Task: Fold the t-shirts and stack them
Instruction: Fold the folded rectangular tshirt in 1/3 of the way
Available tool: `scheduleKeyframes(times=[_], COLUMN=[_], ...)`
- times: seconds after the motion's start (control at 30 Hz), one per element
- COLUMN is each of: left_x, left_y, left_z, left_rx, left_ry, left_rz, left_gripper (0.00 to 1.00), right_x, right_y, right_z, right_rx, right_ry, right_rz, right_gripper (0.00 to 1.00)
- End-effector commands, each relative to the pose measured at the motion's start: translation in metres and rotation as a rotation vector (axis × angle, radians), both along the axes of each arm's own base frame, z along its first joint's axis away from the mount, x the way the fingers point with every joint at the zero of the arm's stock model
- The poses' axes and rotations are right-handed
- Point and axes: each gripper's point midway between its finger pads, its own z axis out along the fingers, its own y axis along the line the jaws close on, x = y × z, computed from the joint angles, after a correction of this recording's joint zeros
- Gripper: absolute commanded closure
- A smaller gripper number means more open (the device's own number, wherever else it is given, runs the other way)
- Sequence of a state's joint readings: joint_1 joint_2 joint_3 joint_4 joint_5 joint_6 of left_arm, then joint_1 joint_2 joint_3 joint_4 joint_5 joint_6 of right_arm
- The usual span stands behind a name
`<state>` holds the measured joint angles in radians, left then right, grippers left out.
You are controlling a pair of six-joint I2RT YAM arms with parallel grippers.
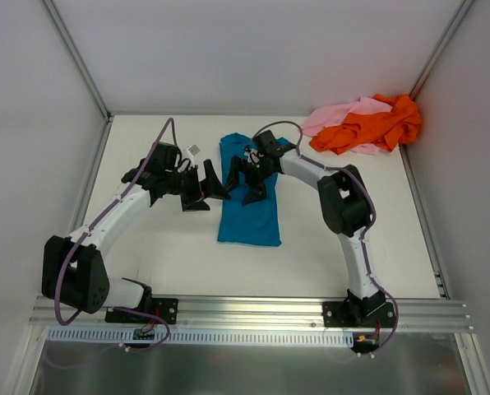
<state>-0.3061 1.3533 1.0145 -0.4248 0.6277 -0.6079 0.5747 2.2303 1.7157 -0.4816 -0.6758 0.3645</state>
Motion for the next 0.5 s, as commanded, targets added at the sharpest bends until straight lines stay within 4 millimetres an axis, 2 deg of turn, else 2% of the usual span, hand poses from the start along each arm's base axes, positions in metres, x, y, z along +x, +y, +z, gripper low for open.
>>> scheduleKeyframes(times=[0.0, 0.07, 0.1, 0.13, 0.17, 0.2, 0.27, 0.3, 0.33, 0.4, 0.43, 0.47], left_x=[-0.003, -0.004, -0.004, -0.004, -0.004, -0.006, -0.007, -0.011, -0.012, -0.018, -0.02, -0.026], left_y=[0.001, 0.002, 0.005, 0.005, 0.005, 0.004, 0.002, -0.002, -0.001, 0.002, 0.004, 0.007], left_z=[0.007, 0.009, 0.008, 0.009, 0.012, 0.013, 0.016, 0.018, 0.016, 0.006, 0.0, -0.01], left_rx=[-0.012, -0.003, 0.012, 0.013, 0.014, 0.009, -0.009, -0.035, -0.031, -0.012, 0.0, 0.019], left_ry=[-0.043, -0.087, -0.1, -0.116, -0.151, -0.16, -0.189, -0.188, -0.185, -0.171, -0.167, -0.152], left_rz=[-0.036, -0.054, -0.054, -0.062, -0.083, -0.096, -0.13, -0.158, -0.163, -0.182, -0.19, -0.204], left_gripper=[0.01, 0.01, 0.01, 0.01, 0.01, 0.01, 0.02, 0.01, 0.01, 0.01, 0.01, 0.02], right_x=[0.036, 0.055, 0.062, 0.077, 0.09, 0.088, 0.098, 0.096, 0.09, 0.069, 0.051, 0.029], right_y=[-0.009, -0.012, -0.023, -0.025, -0.038, -0.048, -0.073, -0.08, -0.09, -0.107, -0.115, -0.12], right_z=[0.012, 0.038, 0.051, 0.083, 0.098, 0.117, 0.156, 0.166, 0.186, 0.17, 0.184, 0.142], right_rx=[-0.001, 0.019, -0.003, 0.018, -0.002, -0.022, -0.035, -0.04, -0.037, -0.077, -0.07, -0.099], right_ry=[-0.101, -0.169, -0.185, -0.283, -0.33, -0.349, -0.428, -0.441, -0.473, -0.421, -0.446, -0.356], right_rz=[-0.036, -0.04, -0.058, -0.048, -0.072, -0.074, -0.097, -0.101, -0.106, -0.088, -0.087, -0.075], right_gripper=[0.01, 0.01, 0.0, 0.01, 0.01, 0.0, 0.0, 0.01, 0.0, 0.01, 0.01, 0.01])
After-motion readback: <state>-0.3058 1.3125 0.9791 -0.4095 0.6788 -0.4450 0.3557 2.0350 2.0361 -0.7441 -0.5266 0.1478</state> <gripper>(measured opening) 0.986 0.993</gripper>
